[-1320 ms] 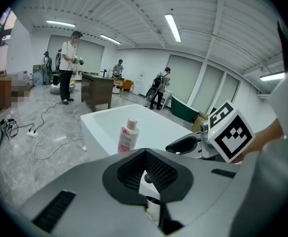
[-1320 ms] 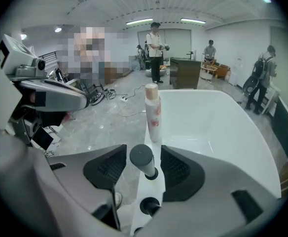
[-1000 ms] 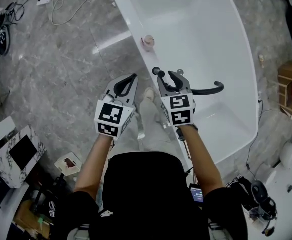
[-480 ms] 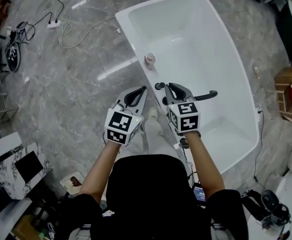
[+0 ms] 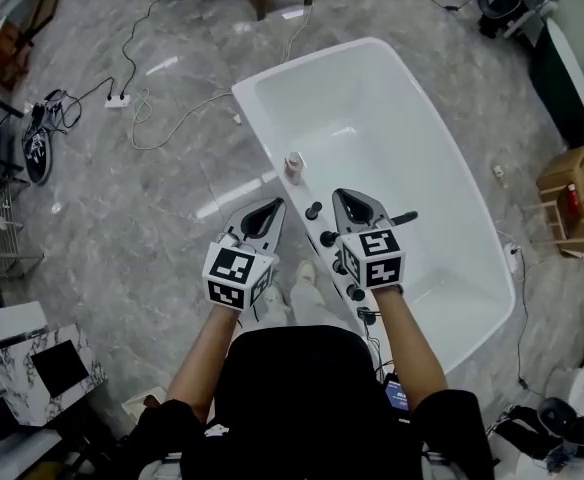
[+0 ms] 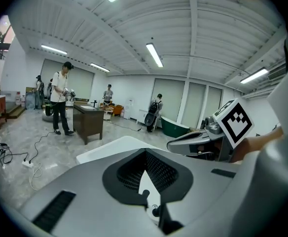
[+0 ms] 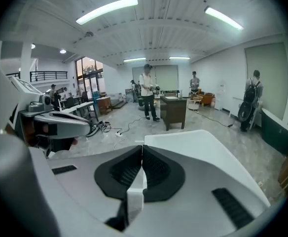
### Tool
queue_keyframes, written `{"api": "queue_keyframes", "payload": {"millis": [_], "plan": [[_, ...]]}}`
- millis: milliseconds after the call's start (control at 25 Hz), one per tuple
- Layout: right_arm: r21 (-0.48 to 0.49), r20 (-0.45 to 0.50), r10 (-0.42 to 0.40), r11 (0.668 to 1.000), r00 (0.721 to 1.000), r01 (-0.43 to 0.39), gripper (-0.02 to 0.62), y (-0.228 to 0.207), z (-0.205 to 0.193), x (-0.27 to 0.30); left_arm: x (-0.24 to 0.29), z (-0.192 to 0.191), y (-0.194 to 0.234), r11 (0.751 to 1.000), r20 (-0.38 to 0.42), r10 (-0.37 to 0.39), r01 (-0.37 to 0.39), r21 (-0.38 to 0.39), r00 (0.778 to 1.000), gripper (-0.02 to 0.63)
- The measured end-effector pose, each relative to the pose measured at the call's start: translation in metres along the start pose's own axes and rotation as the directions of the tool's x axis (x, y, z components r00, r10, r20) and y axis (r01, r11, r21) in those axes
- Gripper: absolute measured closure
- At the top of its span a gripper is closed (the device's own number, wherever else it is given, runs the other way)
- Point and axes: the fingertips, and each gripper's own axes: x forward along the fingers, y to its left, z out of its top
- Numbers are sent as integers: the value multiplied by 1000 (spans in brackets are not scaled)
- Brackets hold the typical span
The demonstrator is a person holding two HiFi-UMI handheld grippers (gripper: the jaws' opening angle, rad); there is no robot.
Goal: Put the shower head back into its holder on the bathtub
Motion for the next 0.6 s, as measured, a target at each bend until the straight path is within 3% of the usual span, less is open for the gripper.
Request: {"api": "queue_keyframes", "payload": {"millis": [600], "plan": [[-70,247,29,997,969,-12,572,20,104,-62,-53,92,-6,996,169,35,-49,76,985,592]]}}
